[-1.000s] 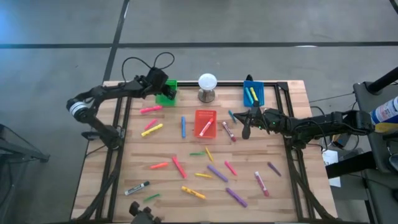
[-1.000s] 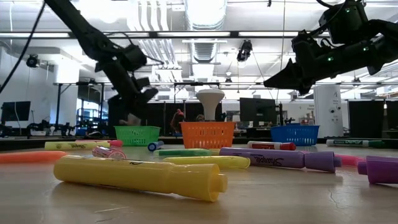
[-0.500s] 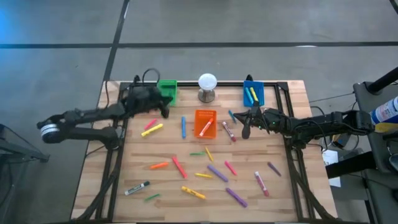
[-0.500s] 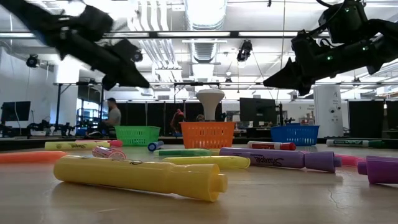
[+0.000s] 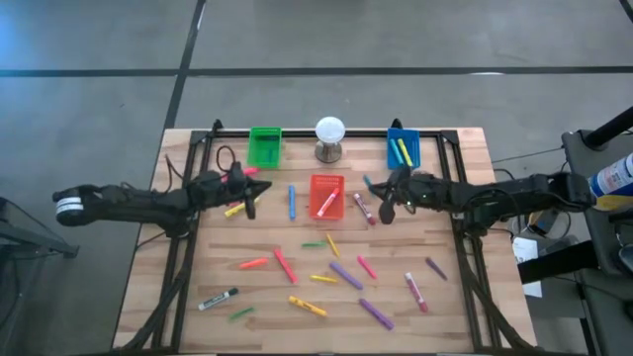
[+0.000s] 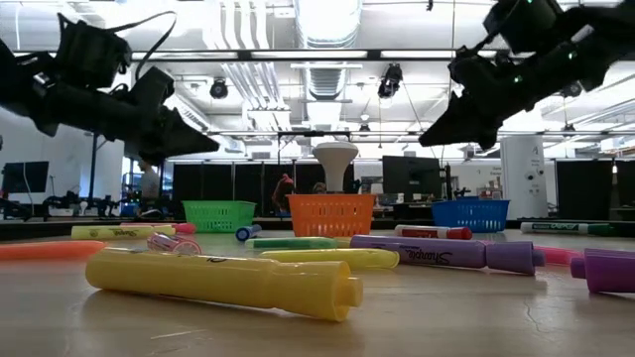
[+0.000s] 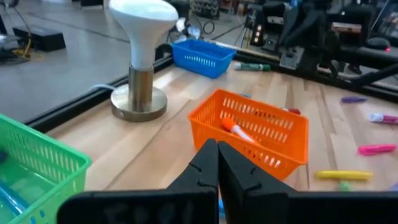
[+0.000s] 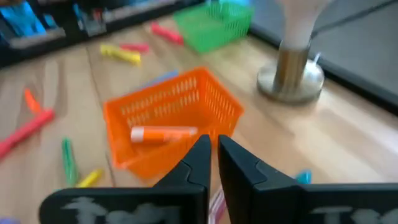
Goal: Pick & Place Markers
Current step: Put the bottom pink pen into the green bin
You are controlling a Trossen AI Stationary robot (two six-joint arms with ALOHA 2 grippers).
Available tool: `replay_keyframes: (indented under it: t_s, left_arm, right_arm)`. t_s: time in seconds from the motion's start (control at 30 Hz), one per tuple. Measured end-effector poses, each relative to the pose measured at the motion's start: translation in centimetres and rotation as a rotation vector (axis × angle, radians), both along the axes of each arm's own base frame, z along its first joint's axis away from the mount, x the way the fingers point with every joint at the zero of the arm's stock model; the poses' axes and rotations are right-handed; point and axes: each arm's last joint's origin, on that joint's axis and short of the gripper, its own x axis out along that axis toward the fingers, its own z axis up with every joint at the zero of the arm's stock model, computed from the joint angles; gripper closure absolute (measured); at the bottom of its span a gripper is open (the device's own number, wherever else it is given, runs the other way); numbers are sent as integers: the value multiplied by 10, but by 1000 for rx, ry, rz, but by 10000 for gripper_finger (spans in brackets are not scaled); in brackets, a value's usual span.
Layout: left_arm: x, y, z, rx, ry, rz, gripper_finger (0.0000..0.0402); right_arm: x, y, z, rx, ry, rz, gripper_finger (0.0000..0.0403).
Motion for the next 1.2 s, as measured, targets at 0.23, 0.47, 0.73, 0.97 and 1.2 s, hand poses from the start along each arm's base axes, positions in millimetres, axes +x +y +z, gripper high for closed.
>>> replay_keyframes:
  t_s: [0.23,0.47,0.73,0.97,1.2]
  left_arm:
    - [-3,-1,-3,22,-28,-6,401]
    - [-3,-1,-3,21,-27,-9,401]
    - [-4,-1,-5,13,-10,-10,401]
    - [-4,-1,-5,9,-5,-9,401]
    - [-4,-1,-5,3,-6,-8,401]
  right_arm:
    - [-3,35,7,-4,197,-92,314]
    - [-12,67,10,82,242,-62,259]
    - [-7,112,-3,207,183,44,209]
    - [20,163,-25,249,270,82,191]
    - [46,189,-34,305,500,16,197]
